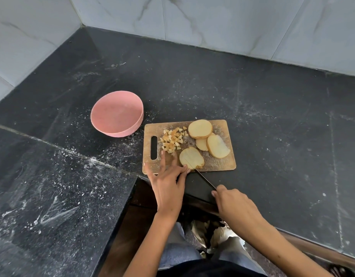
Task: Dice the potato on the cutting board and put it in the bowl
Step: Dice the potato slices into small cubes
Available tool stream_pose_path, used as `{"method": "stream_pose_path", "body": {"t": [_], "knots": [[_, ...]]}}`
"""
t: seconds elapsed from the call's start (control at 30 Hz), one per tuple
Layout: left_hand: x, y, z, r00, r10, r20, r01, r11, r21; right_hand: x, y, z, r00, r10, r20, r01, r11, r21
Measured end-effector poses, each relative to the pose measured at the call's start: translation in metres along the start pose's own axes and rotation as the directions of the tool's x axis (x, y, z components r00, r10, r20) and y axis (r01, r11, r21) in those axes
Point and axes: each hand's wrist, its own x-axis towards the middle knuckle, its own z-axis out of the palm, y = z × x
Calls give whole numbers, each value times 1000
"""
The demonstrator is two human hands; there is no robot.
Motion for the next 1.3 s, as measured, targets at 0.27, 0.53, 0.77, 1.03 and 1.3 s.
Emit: {"method": "stream_pose_path", "body": {"t": [0.27, 0.53, 0.77, 1.03, 1.3], "knots": [[1, -4, 2, 992, -125, -17, 125, 992, -31, 20, -16, -13, 995, -16, -99, 28, 993, 116], [2, -6, 0, 968, -245, 50, 249, 959, -138, 44, -33, -6, 996, -33, -84, 35, 999, 13], [3, -5, -2, 973, -225, 55, 230, 969, -94, 49, -36, 5, 998, 12, -56, -16, 997, -79], [3, -6, -2, 973, -224, 58, 228, 971, -75, 22, -15, 10, 999, 29, 18, -28, 995, -91], [5, -5, -3, 961, -264, 80, 272, 954, -125, -1, 2, 2, 999, -4, 33, 4, 1000, -20]]}}
